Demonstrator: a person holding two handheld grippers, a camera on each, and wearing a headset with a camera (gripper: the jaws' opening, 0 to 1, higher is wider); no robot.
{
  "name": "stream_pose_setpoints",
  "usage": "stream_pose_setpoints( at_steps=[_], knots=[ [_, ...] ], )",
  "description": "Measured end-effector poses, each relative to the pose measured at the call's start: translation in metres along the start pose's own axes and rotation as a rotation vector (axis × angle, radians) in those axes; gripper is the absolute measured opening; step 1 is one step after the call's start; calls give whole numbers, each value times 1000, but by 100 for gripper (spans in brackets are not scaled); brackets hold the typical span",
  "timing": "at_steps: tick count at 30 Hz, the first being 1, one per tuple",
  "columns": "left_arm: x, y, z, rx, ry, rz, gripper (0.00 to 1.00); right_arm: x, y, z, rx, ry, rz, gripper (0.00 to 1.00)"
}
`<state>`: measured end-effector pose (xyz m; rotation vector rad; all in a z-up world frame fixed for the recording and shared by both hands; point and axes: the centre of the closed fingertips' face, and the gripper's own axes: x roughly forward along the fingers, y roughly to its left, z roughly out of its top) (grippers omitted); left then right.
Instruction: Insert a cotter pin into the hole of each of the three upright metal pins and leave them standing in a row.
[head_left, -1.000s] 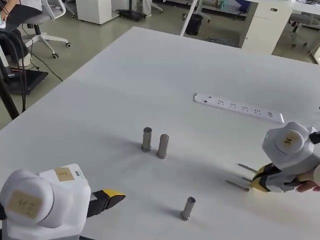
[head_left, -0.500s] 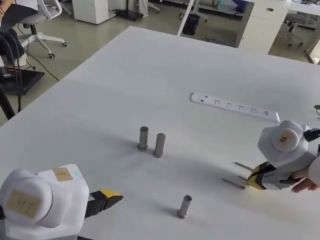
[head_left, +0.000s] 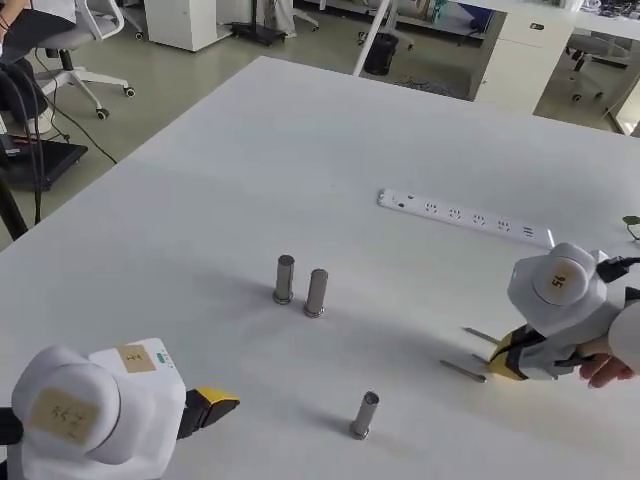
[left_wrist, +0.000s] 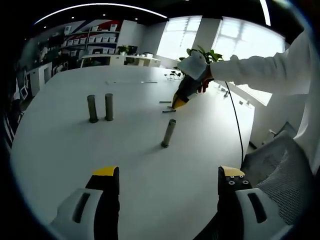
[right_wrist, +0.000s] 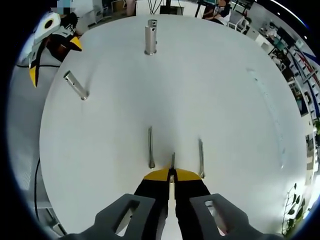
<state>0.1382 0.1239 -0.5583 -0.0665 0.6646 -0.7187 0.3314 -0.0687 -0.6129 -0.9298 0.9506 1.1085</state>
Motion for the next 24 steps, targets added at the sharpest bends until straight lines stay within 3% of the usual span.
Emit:
stream_pose_setpoints(
  at_steps=[7, 9, 16, 19, 24],
  knots=[
    [-2, 1, 8, -7, -35, 4, 79, 1, 1, 0, -17, 21, -5, 0],
    [-3, 1, 8, -10, -38, 8, 80, 0, 1, 0, 61, 58, -22, 0],
    [-4, -1, 14, 2, -51, -4, 77, 2, 0, 1, 34, 141, -52, 0],
    [-3, -3, 15, 18, -54, -10, 77, 2, -2, -1, 120, 146, -48, 0],
    [-3, -7, 17, 30, -60, -23, 79, 1, -3, -2, 121, 125, -21, 0]
  ],
)
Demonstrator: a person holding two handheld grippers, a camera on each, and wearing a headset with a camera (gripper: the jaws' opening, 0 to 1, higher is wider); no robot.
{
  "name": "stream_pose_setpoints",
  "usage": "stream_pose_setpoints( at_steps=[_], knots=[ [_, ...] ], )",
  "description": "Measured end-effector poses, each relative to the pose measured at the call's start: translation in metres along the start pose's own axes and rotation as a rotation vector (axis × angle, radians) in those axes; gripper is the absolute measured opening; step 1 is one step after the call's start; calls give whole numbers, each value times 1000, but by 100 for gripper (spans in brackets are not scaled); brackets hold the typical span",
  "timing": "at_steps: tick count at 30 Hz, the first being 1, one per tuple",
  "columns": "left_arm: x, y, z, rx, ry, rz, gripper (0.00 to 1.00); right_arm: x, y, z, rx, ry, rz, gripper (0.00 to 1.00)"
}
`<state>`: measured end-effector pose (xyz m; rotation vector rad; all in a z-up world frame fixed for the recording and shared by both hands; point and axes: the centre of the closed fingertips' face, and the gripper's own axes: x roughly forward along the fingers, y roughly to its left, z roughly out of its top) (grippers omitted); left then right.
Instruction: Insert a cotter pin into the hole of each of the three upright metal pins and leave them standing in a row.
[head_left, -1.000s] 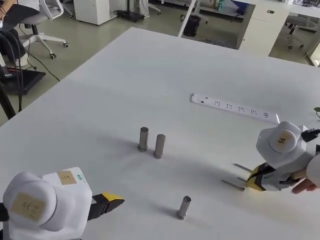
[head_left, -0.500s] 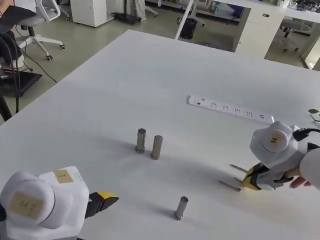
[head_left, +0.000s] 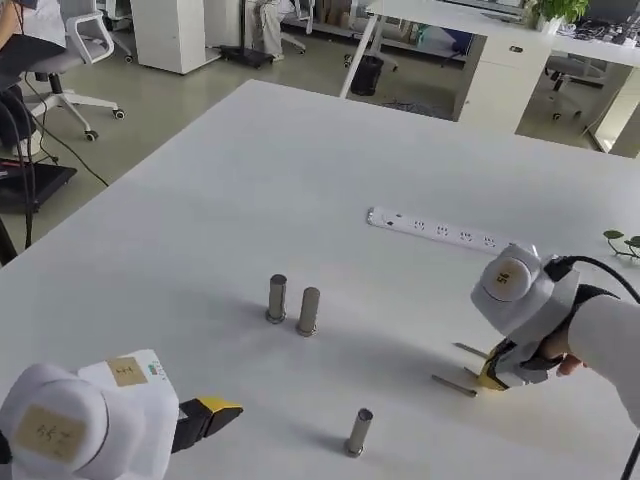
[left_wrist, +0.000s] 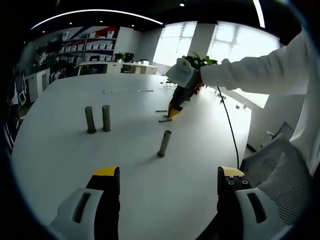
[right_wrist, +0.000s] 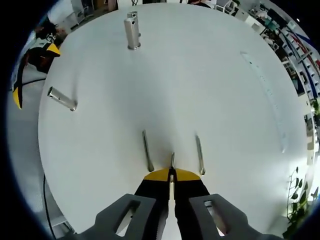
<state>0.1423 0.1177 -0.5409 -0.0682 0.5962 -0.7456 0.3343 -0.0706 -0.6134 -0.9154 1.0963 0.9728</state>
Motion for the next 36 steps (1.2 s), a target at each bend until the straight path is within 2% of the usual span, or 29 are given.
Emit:
stream_pose_setpoints(
  at_steps=[2, 4, 8, 9, 11, 12, 13, 14, 16, 17, 21, 23, 24, 25, 27, 31, 33, 35, 36],
  knots=[
    [0, 0, 1, 3, -4, 0, 79, 0, 0, 0, -7, -21, 23, 0],
    [0, -3, 3, 7, -9, -4, 78, -1, 0, 0, 26, -54, 40, 0],
    [0, -5, 6, 19, -15, -7, 77, -1, 2, 0, 22, -73, 36, 0],
    [0, -6, 6, 20, -15, -9, 76, -3, 0, -1, 61, -61, -8, 0],
    [1, -8, 8, 22, -21, -11, 75, -8, 1, 8, 54, -115, -44, 0],
    [1, -8, 9, 22, -23, -11, 76, -11, 4, 10, 71, -128, -46, 0],
    [2, -9, 10, 19, -30, -9, 76, -18, 8, 11, 61, -136, -55, 0],
    [2, -10, 12, 21, -33, -14, 76, -25, 10, 11, 12, -138, -73, 0],
    [3, -13, 14, 24, -35, -27, 74, -33, 4, 14, -23, -161, -121, 0],
    [5, -14, 16, 29, -39, -30, 72, -44, 12, 18, -36, -200, -126, 0],
    [10, -19, 25, 32, -43, -58, 67, -75, 33, 26, -51, -303, -179, 0],
    [12, -20, 31, 28, -47, -69, 65, -85, 49, 32, -24, -364, -146, 0],
    [13, -23, 34, 24, -47, -85, 65, -94, 62, 40, -10, -429, -122, 0],
    [14, -25, 39, 27, -55, -95, 63, -100, 70, 45, -7, -472, -113, 0],
    [15, -28, 47, 27, -67, -112, 58, -111, 86, 50, 24, -526, -112, 0],
    [17, -34, 57, 6, -82, -150, 51, -125, 115, 58, -24, -580, -143, 0],
    [18, -38, 63, -17, -89, -176, 45, -126, 127, 60, -44, -607, -160, 0],
    [19, -40, 65, -49, -88, -196, 41, -123, 133, 57, -103, -587, -193, 0],
    [19, -43, 66, -93, -85, -214, 39, -120, 138, 55, -113, -573, -206, 0]
  ],
)
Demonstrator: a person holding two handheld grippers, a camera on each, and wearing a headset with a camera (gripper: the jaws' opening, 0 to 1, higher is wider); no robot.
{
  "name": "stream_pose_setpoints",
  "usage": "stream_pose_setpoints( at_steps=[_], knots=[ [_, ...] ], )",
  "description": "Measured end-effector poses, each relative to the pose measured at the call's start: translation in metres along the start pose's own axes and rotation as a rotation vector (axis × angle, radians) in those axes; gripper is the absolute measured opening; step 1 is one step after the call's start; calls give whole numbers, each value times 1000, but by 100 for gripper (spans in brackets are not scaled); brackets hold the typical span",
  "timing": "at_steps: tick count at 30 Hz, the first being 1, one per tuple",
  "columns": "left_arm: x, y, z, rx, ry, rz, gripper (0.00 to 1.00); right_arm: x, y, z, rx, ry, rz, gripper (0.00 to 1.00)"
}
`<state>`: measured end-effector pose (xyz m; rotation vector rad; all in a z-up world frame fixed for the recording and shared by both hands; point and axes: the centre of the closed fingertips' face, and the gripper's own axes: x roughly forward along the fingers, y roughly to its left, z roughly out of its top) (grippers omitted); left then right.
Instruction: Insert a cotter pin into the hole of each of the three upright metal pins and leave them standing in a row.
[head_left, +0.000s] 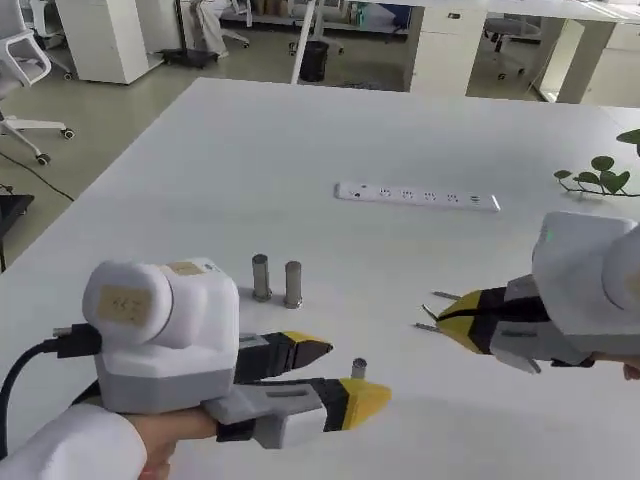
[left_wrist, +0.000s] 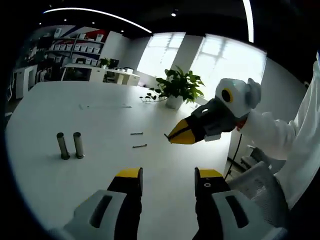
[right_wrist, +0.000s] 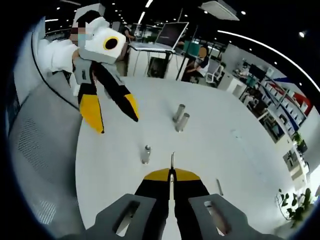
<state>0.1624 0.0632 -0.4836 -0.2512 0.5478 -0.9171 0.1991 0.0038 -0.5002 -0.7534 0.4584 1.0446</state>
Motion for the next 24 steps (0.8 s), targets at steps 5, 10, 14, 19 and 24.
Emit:
stream_pose_setpoints(
  at_steps=[5, 10, 14, 19, 24],
  knots=[
    [5, -4, 2, -46, 0, -41, 28, -3, 17, 7, -72, -23, -39, 0],
    [12, -9, -4, -33, 34, -64, 26, -6, 31, 20, -125, -42, -70, 0],
    [14, -17, -7, -73, 46, -102, 18, -7, 40, 32, -119, -81, -74, 0],
    [12, -19, -7, -121, 29, -114, 11, -4, 48, 34, -182, -54, -90, 0],
    [8, -13, -8, -140, 21, -92, 5, -1, 56, 37, -184, -68, -85, 0]
  ],
)
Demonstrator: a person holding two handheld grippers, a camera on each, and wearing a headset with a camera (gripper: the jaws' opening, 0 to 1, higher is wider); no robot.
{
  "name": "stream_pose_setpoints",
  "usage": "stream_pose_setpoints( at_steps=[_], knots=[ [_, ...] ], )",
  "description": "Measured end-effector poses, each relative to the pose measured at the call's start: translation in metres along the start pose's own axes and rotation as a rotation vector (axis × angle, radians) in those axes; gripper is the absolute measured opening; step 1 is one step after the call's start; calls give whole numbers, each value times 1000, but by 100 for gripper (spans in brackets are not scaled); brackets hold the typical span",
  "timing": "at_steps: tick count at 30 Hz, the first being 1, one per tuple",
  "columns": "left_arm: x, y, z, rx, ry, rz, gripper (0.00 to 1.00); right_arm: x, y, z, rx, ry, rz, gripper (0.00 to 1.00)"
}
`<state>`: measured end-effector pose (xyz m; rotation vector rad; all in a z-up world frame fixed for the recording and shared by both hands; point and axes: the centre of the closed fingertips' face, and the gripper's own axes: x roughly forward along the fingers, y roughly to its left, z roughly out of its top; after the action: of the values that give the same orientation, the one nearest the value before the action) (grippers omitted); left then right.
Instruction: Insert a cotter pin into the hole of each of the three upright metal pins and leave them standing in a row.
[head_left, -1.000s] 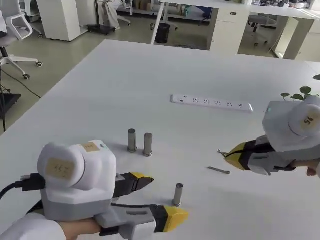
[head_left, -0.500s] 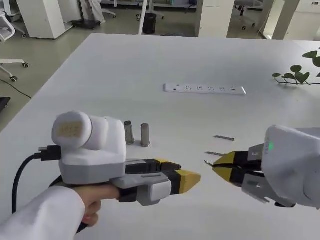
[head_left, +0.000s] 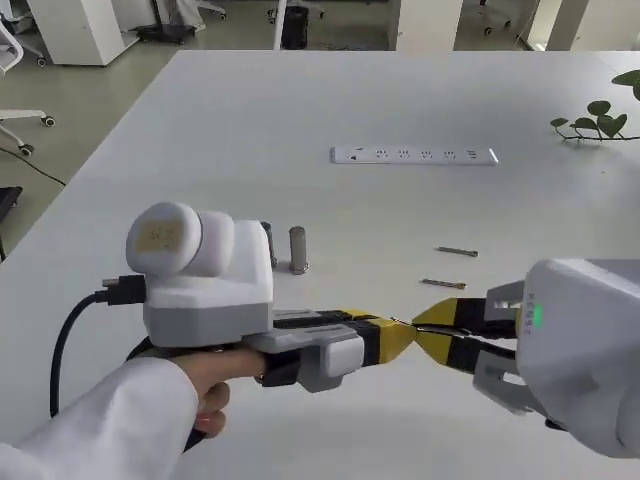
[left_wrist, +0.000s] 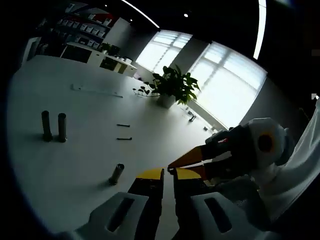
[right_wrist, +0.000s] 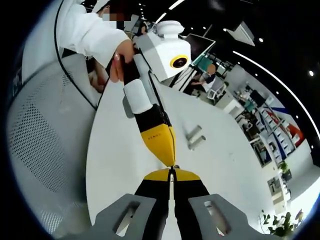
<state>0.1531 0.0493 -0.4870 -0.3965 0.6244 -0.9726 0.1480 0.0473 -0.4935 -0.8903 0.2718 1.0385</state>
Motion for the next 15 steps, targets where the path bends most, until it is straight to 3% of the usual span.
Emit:
stream_pose_setpoints(
  at_steps=[3, 9, 15],
  knots=[
    [-2, -2, -2, -26, 9, -16, 1, 0, 2, 2, -4, 0, 1, 0],
    [-4, -3, -1, -48, 0, -20, 0, 1, 3, 9, -21, -15, -4, 0],
    [-9, -4, -2, -94, 19, -41, 0, 0, 6, 14, -25, -25, 0, 0]
  ],
)
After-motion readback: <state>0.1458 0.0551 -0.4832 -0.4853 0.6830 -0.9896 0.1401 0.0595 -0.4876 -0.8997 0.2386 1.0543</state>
